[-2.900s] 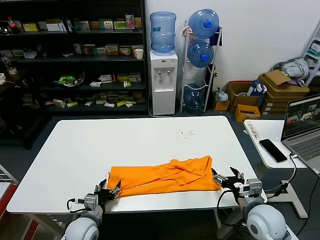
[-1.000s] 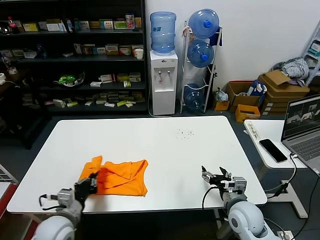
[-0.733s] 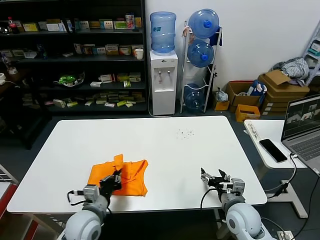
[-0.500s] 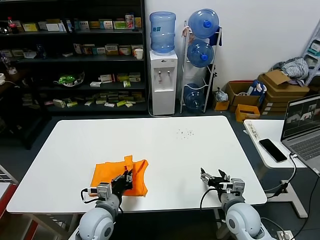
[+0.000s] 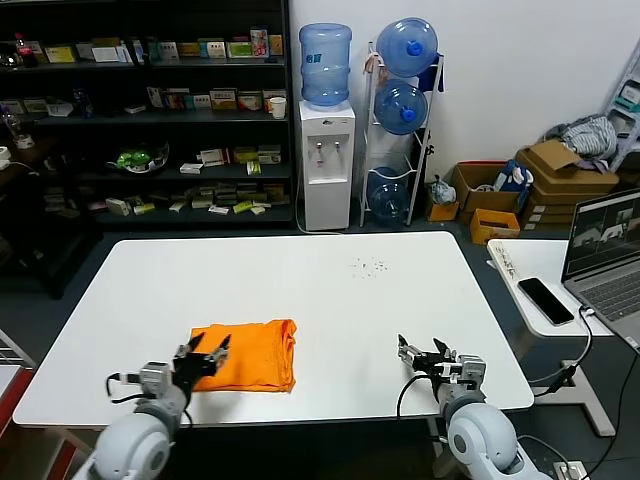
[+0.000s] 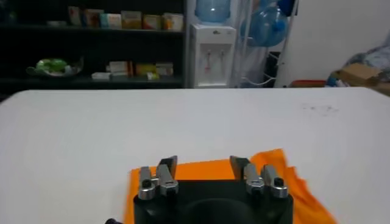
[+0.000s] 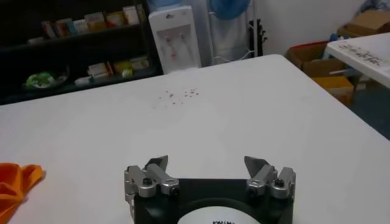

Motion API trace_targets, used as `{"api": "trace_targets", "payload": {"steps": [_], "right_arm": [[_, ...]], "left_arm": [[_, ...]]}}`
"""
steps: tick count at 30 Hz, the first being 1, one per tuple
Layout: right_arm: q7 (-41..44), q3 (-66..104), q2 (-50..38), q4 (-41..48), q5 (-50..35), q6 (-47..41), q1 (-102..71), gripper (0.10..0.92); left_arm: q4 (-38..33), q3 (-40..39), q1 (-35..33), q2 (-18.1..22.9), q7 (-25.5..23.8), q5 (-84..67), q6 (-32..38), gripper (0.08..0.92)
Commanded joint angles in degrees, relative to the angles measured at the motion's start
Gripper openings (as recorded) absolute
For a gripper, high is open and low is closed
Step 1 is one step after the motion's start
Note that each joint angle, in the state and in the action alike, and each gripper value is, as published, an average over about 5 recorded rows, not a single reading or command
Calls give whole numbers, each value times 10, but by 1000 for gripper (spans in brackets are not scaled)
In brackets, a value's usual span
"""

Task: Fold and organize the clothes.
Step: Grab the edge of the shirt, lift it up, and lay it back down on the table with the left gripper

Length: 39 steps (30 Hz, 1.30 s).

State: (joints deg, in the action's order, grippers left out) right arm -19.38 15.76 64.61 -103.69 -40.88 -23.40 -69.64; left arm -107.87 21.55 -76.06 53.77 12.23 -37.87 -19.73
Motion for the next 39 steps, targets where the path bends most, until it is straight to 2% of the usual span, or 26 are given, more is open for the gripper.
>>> {"api": "trace_targets", "payload": {"steps": [1,4,7,13,20,23,33,39], "right_arm": [[-2,-13,8,7,0,-2,12,823],[-3,-15,6,6,-1,-4,14,823],[-4,-11,3,5,-1,-4,12,823],[-3,-3,2,3,-1,-3,2,823],[-3,4,4,-2,0,-2,-5,823],[-3,7,3,-5,0,-2,-9,823],[-5,6,6,1,1,1,-6,823],[-7,4,6,5,0,4,-4,823]], "left_arm": [[117,104,-48,-107,-119,-71,32,729],[126,81,-27,-89,-130,-81,23,796],[136,53,-1,-67,-133,-84,16,819],[166,-6,53,-33,-129,-82,11,822],[181,-46,84,-18,-110,-61,12,815],[178,-49,84,-14,-99,-45,24,758],[141,-40,59,-3,-71,3,52,464],[70,-25,34,8,-45,58,68,291]]}}
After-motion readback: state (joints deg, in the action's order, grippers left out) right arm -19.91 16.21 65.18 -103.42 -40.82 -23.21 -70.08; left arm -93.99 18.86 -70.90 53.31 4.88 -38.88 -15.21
